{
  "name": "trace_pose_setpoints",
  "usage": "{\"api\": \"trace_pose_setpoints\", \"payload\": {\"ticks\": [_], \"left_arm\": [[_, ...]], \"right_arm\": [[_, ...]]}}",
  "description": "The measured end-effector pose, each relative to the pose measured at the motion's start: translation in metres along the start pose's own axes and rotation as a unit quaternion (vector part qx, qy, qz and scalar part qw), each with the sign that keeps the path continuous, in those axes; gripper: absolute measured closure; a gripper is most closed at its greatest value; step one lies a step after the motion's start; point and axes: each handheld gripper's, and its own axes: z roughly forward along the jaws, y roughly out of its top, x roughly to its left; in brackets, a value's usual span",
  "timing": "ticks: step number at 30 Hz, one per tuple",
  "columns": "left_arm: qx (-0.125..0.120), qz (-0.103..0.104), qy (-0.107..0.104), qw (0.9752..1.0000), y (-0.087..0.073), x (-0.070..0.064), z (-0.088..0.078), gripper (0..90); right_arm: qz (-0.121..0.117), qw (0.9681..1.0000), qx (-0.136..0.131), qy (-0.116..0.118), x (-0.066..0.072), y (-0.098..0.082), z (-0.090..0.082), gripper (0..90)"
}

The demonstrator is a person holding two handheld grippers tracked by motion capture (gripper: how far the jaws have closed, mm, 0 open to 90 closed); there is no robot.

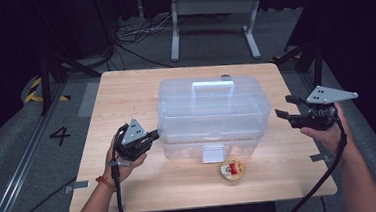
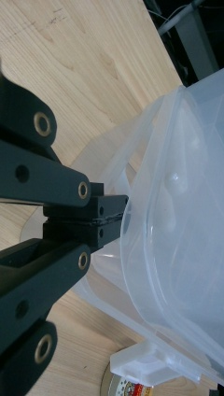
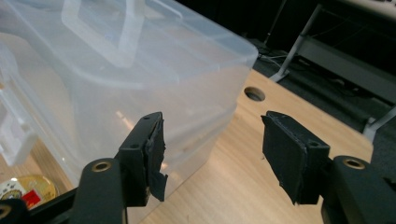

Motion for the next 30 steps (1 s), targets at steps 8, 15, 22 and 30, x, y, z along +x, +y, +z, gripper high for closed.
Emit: {"api": "trace_pose_setpoints", "payload": {"ticks": [8, 15, 22, 30], "left_arm": [[-0.001, 0.002, 0.005, 1.0000, 0.002, 0.000, -0.001, 89.6], [-0.003, 0.001, 0.005, 1.0000, 0.004, 0.000, -0.001, 89.6], [-0.008, 0.000, 0.010, 0.9999, 0.006, 0.000, -0.002, 89.6], [-0.012, -0.002, 0.009, 0.9999, 0.008, 0.001, -0.003, 89.6]], "right_arm": [[0.008, 0.9998, 0.016, 0.013, 0.004, -0.032, 0.012, 37.6], [0.013, 0.9990, 0.029, 0.032, 0.008, -0.050, 0.025, 36.8], [0.010, 0.9991, 0.012, 0.038, 0.013, -0.048, 0.033, 36.9], [0.017, 0.9988, -0.008, 0.045, 0.012, -0.046, 0.038, 37.1]]}}
